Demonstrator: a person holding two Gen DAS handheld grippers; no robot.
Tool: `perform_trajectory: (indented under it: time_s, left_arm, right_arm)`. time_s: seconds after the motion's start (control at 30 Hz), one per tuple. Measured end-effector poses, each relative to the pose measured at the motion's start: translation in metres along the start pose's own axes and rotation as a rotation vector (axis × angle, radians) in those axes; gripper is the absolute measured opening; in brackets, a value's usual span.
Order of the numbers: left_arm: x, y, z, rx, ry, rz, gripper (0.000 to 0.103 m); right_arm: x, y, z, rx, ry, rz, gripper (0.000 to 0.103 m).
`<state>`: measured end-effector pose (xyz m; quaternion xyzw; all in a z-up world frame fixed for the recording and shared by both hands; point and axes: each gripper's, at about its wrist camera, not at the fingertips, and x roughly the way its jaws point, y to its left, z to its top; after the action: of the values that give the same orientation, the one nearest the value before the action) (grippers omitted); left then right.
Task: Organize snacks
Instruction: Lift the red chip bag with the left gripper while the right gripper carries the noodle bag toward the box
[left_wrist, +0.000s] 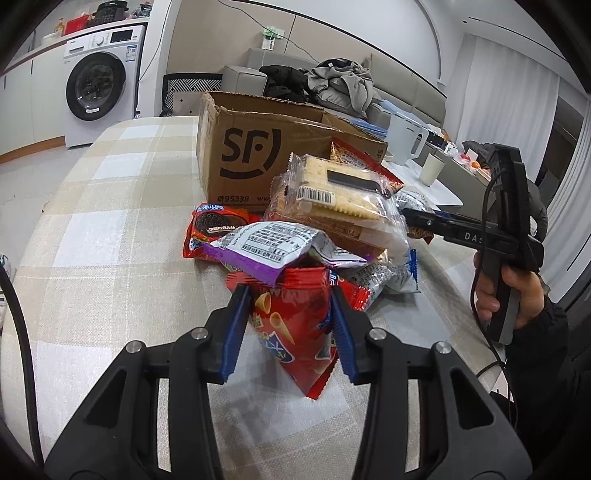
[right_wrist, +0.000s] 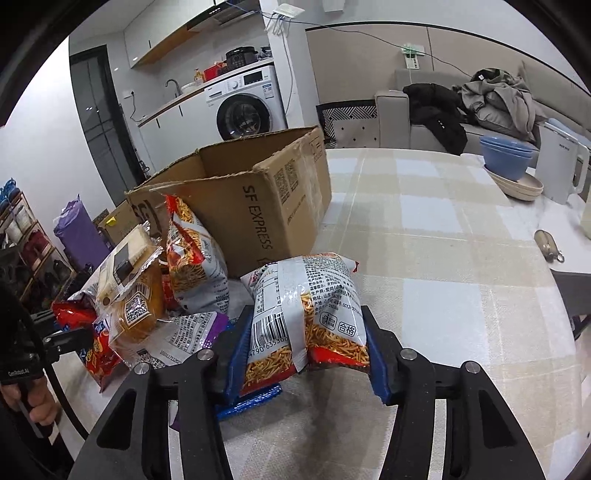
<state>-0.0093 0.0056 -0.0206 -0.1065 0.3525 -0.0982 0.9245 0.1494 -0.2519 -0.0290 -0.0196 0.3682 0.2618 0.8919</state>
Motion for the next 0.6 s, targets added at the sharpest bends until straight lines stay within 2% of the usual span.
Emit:
perform_trajectory:
  time_s: [0.3,0.6]
  left_arm:
    - [-0.012,-0.003,-0.010,-0.004,-0.002,-0.003,0.039]
    - [-0.033,-0.009,-0.016,-0.021,-0.031,-0.060,0.039]
  right_arm:
    - [-0.015,-0.003,-0.001,0.017,-0.025,0.000,0.054]
    - [-0.028,-0.002,0.000,0.019,-0.076,0.015,0.054]
